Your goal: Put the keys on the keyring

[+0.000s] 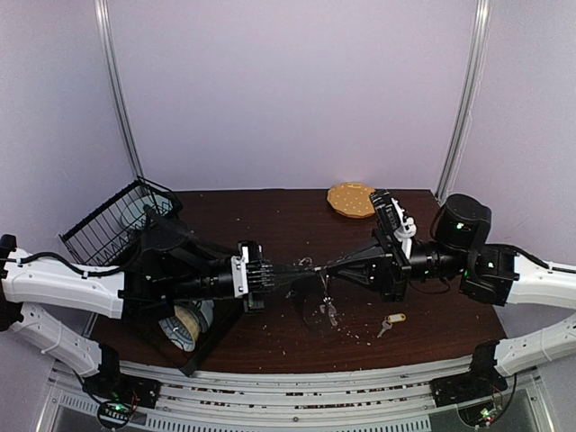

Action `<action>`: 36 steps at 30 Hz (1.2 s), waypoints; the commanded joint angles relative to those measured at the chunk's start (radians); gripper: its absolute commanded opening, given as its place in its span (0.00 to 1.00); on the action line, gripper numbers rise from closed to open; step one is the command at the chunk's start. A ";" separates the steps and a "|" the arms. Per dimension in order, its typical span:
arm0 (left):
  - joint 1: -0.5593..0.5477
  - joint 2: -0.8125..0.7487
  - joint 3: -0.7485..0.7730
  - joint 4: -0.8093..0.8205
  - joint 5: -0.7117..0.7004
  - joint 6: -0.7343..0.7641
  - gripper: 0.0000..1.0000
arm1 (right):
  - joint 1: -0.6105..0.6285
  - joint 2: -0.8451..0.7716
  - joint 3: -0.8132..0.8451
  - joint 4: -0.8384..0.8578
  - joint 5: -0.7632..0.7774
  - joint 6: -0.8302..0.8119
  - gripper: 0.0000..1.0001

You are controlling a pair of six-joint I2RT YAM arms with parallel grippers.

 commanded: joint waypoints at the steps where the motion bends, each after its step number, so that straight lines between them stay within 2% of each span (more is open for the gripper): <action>1: -0.004 0.007 0.040 0.031 0.005 -0.010 0.00 | 0.005 -0.005 0.000 0.019 0.030 -0.002 0.00; 7: -0.004 -0.021 0.015 0.071 0.011 -0.022 0.00 | 0.006 -0.018 -0.003 -0.028 0.069 -0.019 0.00; 19: -0.004 -0.011 0.037 0.005 0.011 -0.014 0.00 | 0.005 -0.022 0.004 -0.013 0.091 -0.015 0.00; 26: -0.004 0.001 0.051 -0.037 -0.045 -0.005 0.00 | 0.006 -0.027 -0.001 0.013 0.081 0.000 0.00; 36: -0.004 -0.017 0.011 0.079 -0.115 -0.034 0.00 | 0.003 -0.032 0.006 -0.050 0.101 -0.019 0.00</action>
